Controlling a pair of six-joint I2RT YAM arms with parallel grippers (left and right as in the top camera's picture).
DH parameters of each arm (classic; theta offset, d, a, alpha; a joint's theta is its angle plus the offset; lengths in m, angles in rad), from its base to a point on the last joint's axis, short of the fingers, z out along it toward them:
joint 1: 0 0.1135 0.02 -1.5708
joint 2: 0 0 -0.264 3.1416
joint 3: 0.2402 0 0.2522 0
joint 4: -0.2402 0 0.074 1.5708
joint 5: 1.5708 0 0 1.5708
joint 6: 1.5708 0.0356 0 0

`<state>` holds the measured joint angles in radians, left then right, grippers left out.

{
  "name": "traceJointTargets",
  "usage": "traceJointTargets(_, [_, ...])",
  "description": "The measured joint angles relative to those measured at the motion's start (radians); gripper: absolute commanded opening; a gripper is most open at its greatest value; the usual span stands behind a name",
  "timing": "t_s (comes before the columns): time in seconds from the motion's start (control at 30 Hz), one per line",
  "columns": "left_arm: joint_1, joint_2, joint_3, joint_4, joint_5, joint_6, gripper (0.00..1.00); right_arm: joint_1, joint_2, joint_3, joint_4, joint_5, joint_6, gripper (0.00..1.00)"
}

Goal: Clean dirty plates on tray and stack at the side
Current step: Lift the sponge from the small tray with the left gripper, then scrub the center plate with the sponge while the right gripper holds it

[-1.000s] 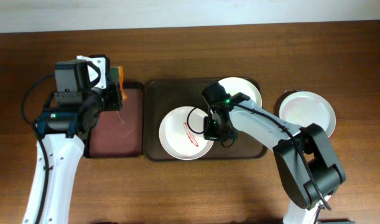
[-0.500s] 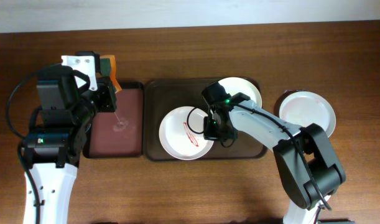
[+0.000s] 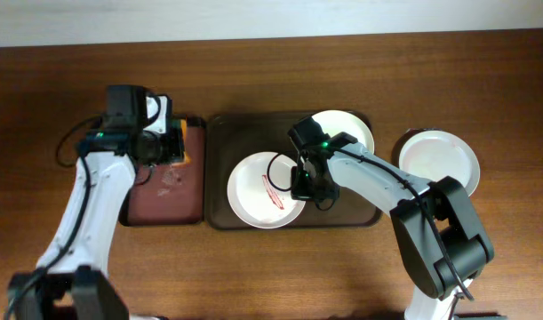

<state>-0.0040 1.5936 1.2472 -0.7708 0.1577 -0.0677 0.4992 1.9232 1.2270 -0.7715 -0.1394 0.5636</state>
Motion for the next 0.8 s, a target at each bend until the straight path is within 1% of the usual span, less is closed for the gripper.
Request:
traceJointTargets(0.17, [0.0,0.116,0.0,-0.057,0.0,0.0,0.0,0.0,0.0,0.0,0.0,0.0,0.0,0.04])
traceJointTargets(0.37, [0.0,0.135,0.0,-0.082,0.007,0.0,0.0,0.0,0.0,0.0,0.0,0.0,0.0,0.04])
traceJointTargets(0.4, [0.0,0.135,0.0,-0.082,0.038,0.0,0.0,0.0,0.0,0.0,0.0,0.0,0.0,0.04])
traceJointTargets(0.43, [0.001,0.135,0.0,-0.082,0.103,-0.001,0.0,0.0,0.0,0.0,0.0,0.0,0.0,0.04])
traceJointTargets(0.47, [0.001,0.135,0.0,-0.079,0.204,-0.002,0.0,0.0,0.0,0.0,0.0,0.0,0.0,0.04])
traceJointTargets(0.5, [-0.01,0.135,0.0,-0.062,0.339,-0.003,0.0,0.0,0.0,0.0,0.0,0.0,0.0,0.04])
traceJointTargets(0.57, [-0.052,0.135,0.0,-0.037,0.439,-0.009,0.0,0.0,0.0,0.0,0.0,0.0,0.0,0.04])
traceJointTargets(0.67, [-0.148,0.154,0.0,-0.015,0.508,-0.063,0.0,0.0,0.0,0.0,0.0,0.0,0.0,0.04])
traceJointTargets(0.8, [-0.2,0.255,0.0,0.007,0.535,-0.121,0.0,0.0,0.0,0.0,0.0,0.0,0.0,0.04])
